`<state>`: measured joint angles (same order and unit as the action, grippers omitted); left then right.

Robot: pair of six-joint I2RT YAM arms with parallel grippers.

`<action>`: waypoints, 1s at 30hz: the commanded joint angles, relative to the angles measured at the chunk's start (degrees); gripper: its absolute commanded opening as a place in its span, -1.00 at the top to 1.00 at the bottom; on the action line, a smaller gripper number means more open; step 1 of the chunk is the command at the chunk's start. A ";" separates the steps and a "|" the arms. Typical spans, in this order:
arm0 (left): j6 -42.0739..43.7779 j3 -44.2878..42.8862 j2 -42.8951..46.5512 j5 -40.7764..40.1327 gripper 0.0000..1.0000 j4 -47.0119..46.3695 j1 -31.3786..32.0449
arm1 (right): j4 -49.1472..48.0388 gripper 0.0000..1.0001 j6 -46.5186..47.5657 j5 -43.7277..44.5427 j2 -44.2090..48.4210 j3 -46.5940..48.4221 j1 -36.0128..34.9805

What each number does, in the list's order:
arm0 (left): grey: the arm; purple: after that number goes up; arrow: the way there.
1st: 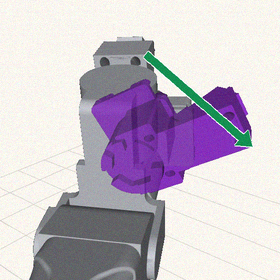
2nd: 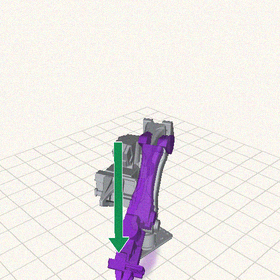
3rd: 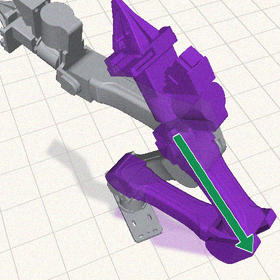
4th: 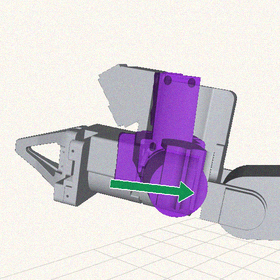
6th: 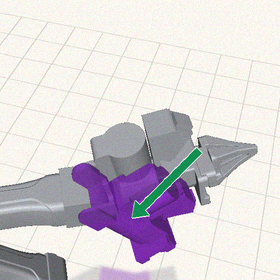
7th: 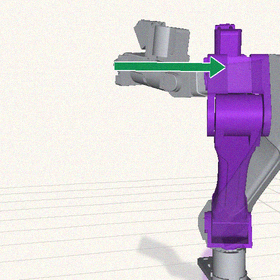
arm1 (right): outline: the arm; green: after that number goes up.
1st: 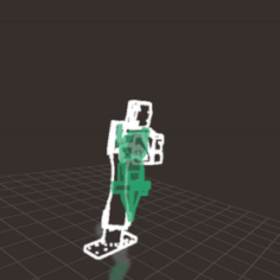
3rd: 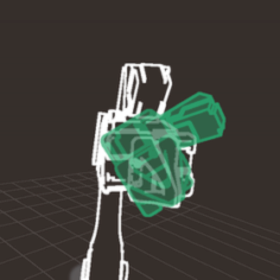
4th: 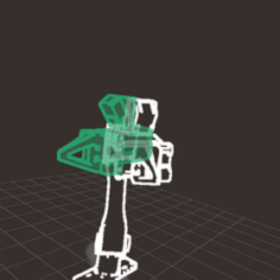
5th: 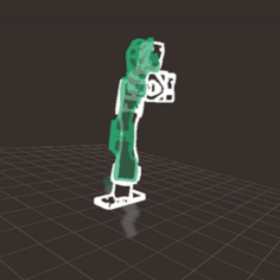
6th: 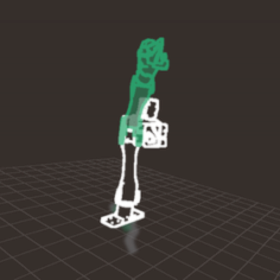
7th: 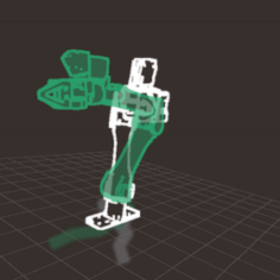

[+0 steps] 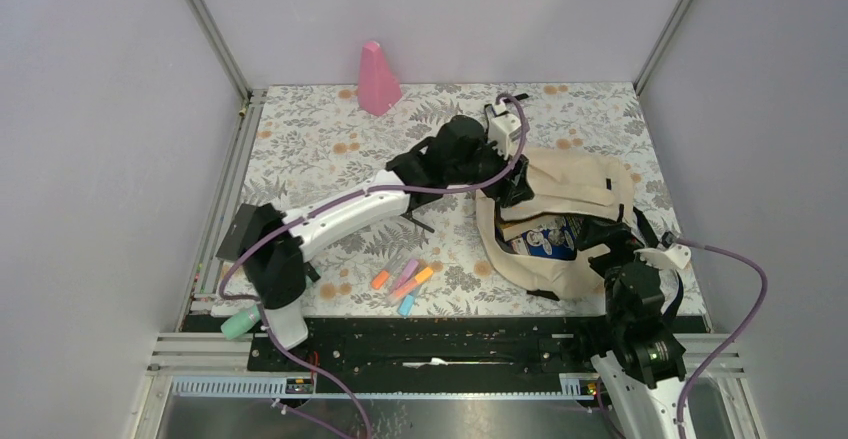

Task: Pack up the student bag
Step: Place the book in the student bag.

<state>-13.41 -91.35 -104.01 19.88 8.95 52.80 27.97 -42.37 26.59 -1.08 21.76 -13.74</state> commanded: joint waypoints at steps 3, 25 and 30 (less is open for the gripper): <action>2.87 9.80 15.37 -11.84 -0.71 2.89 -0.94 | 7.78 -0.99 14.56 0.26 1.68 7.19 -0.23; -11.44 45.97 54.54 -20.20 -0.97 21.02 -45.46 | -11.38 -0.99 14.24 -40.44 -27.91 18.29 -0.25; -14.62 51.72 54.55 -14.90 -0.97 19.98 -61.51 | -11.28 -1.00 13.90 -41.39 -28.80 18.43 -0.24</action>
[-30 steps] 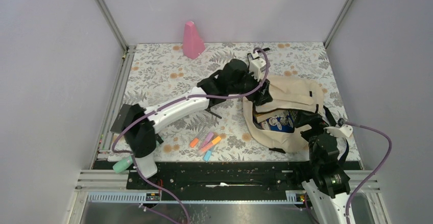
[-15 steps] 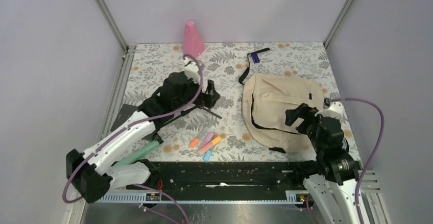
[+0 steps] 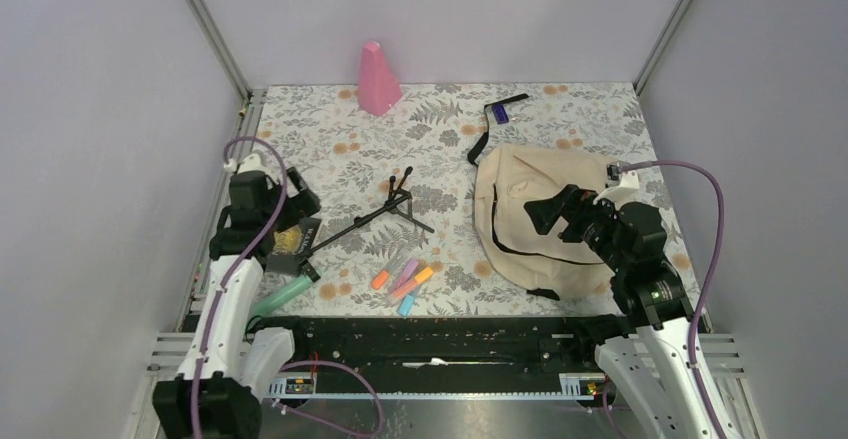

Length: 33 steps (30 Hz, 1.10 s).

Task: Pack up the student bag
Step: Place the book in the student bag, then move the book to the center of the board.

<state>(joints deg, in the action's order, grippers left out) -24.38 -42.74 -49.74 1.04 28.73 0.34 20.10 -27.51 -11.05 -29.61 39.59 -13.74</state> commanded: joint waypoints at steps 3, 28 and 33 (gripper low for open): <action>-4.30 5.56 -0.13 3.28 -0.98 -0.71 -16.53 | -3.16 -1.00 -0.66 -3.78 -0.89 1.19 -0.24; 4.89 2.65 -18.80 10.18 -0.93 -11.42 -49.55 | -2.19 -0.99 3.01 -8.69 -5.32 2.18 -0.24; 6.05 2.71 -20.74 12.23 -0.69 -12.72 -49.60 | -2.35 -0.99 3.70 -9.76 -5.91 1.90 -0.24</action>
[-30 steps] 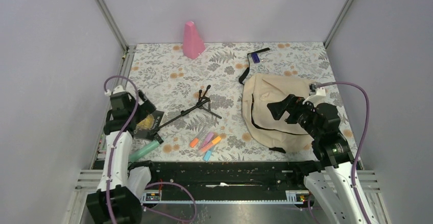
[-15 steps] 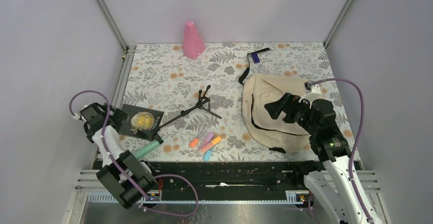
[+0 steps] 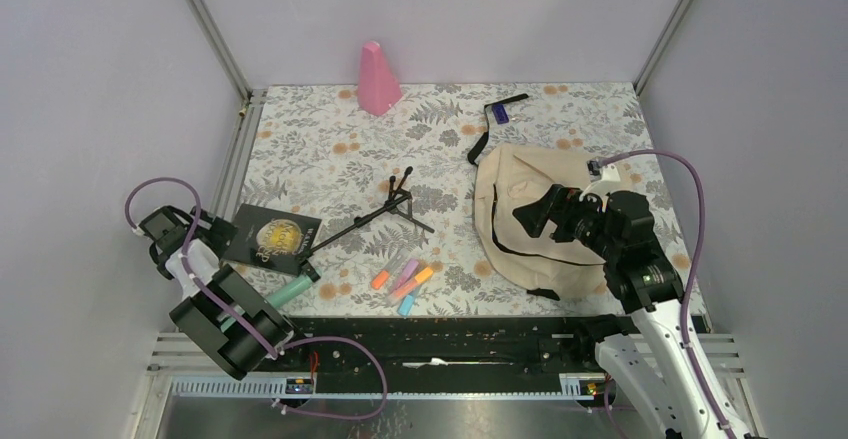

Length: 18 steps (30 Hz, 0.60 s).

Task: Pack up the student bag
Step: Move the book to the center of the board.

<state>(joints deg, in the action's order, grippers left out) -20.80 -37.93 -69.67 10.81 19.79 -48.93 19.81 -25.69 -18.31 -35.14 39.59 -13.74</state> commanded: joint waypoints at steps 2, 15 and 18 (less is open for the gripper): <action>2.49 -2.32 -1.79 2.51 -0.57 -3.73 -0.29 | -2.17 -1.00 1.91 -2.57 -0.01 1.81 -0.24; 1.24 -3.48 -7.66 0.93 -0.59 -0.89 5.96 | -3.66 -0.99 -0.64 -4.69 -0.12 0.43 -0.25; 1.48 -4.68 -9.39 -0.67 -0.58 1.30 8.10 | -3.61 -1.00 -0.60 -4.55 -0.03 0.67 -0.27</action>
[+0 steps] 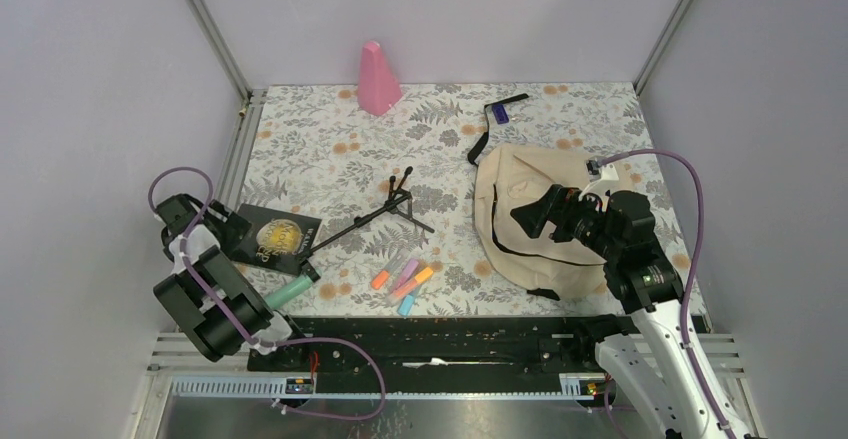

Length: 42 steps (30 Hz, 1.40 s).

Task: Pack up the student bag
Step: Move the book to the center of the board.

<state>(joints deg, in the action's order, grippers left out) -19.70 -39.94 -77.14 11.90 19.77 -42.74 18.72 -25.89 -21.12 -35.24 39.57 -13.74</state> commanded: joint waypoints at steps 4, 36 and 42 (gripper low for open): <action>-1.60 -0.76 3.46 -6.76 -0.59 1.48 2.57 | -2.61 -0.99 -0.47 -1.98 -0.25 1.22 -0.25; -3.67 -4.04 -7.44 -1.97 -0.21 -2.50 17.77 | -3.00 -1.00 0.78 -5.73 -4.06 4.53 -0.24; -5.80 -7.52 -13.55 -0.51 -0.19 -5.74 24.73 | -4.52 -0.99 0.36 -8.47 -9.30 8.74 -0.84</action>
<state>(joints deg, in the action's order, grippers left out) -23.62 -44.80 -86.76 7.29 17.69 -21.69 17.39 -25.87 -26.46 -41.45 43.29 -13.74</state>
